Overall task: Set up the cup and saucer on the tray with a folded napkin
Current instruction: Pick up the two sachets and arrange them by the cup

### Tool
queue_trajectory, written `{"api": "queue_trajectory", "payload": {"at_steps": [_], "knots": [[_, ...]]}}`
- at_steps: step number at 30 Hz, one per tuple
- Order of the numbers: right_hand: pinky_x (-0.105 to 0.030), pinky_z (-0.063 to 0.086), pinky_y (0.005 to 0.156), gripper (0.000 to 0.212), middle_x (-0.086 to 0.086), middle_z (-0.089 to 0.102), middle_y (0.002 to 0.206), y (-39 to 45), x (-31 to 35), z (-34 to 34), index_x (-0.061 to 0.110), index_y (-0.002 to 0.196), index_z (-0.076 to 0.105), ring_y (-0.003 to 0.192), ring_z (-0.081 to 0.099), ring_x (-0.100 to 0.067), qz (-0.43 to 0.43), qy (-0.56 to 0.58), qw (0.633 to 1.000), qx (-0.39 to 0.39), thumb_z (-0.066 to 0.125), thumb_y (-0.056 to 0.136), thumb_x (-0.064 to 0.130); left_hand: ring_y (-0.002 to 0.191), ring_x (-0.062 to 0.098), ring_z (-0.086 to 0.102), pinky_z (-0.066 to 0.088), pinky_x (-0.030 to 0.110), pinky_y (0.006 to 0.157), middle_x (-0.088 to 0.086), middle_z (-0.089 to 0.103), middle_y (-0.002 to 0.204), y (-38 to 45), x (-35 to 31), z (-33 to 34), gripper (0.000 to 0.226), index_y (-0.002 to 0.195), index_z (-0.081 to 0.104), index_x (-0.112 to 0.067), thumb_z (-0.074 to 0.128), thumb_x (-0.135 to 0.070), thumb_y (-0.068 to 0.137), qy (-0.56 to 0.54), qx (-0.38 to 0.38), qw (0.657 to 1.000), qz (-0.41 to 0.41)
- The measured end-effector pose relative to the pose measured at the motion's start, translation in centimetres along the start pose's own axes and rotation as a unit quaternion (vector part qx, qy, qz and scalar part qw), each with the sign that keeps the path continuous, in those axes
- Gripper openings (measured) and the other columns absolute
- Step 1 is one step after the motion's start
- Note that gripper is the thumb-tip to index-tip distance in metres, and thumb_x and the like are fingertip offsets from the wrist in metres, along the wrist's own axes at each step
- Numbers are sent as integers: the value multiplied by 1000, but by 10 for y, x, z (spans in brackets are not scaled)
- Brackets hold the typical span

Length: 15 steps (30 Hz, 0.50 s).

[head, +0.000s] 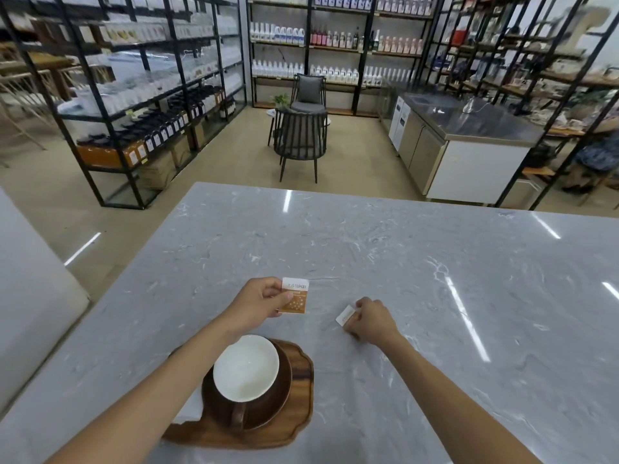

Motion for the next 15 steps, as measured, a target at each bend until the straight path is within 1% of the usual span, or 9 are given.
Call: {"api": "queue_trajectory", "payload": {"at_steps": [3,6,8,9,10,11,13,14,15], "knots": [[-38,55,94,40,-16,54,125,-2,3,-1,12,119,65,112,61,-33,-2,-27,1000,1,69,81,26,98,16,75,60,24,76,-2,80,100,-6,0,-2,11,104,74,-19,68,-18,95,3,-10,1000,-1],[-40,54,94,30,-14,53,120,-9,8,-4,16,112,67,109,60,-34,-20,-67,997,-25,64,85,30,98,15,75,60,24,78,-2,80,103,-13,-2,-2,10,104,74,-22,68,-20,95,7,-9,1000,1],[-39,54,89,24,-12,59,115,-13,13,-6,18,107,69,106,60,-32,-40,-83,995,-45,59,88,29,98,16,75,59,25,79,-1,80,102,-18,-4,-3,10,103,74,-22,68,-20,95,5,-8,1000,4],[-37,53,85,22,-11,65,110,-15,15,-6,16,104,72,102,62,-30,-49,-61,996,-43,60,89,27,98,16,75,59,25,79,-2,80,102,-20,-5,-4,10,103,74,-23,68,-20,95,6,-9,1000,6],[-34,53,79,20,-9,70,101,-17,15,-6,13,100,75,95,65,-27,-50,-1,998,-31,63,89,24,98,16,75,59,25,79,-1,80,102,-22,-7,-5,10,103,74,-23,68,-20,95,5,-10,1000,9],[-31,53,75,17,-7,73,92,-20,16,-6,11,96,78,88,68,-24,-42,89,995,-11,67,88,21,98,16,75,59,27,81,-1,80,102,-24,-8,-6,11,103,74,-23,68,-20,95,2,-11,1000,11],[-27,57,69,9,0,74,75,-28,19,-11,12,84,80,74,68,-16,-26,271,962,12,73,87,17,98,18,75,59,29,83,1,80,102,-29,-12,-8,12,105,75,-21,69,-20,95,-5,-16,1000,18],[-22,55,63,8,4,73,70,-34,22,-17,15,80,80,69,66,-12,-28,330,944,6,75,86,17,98,18,75,60,29,82,0,80,102,-32,-14,-10,13,106,76,-21,69,-20,95,-4,-20,1000,24],[-20,53,61,7,4,72,70,-39,26,-24,16,80,79,66,64,-10,-31,375,927,2,77,86,18,98,17,75,60,28,81,-1,80,102,-34,-16,-11,14,106,76,-22,69,-20,94,-1,-24,999,30]]}}
Point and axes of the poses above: each hand's wrist, its own y-axis towards the middle knuckle, its own z-axis out of the palm, x = y × z, the point moved 6 cm from there along y, towards the middle knuckle
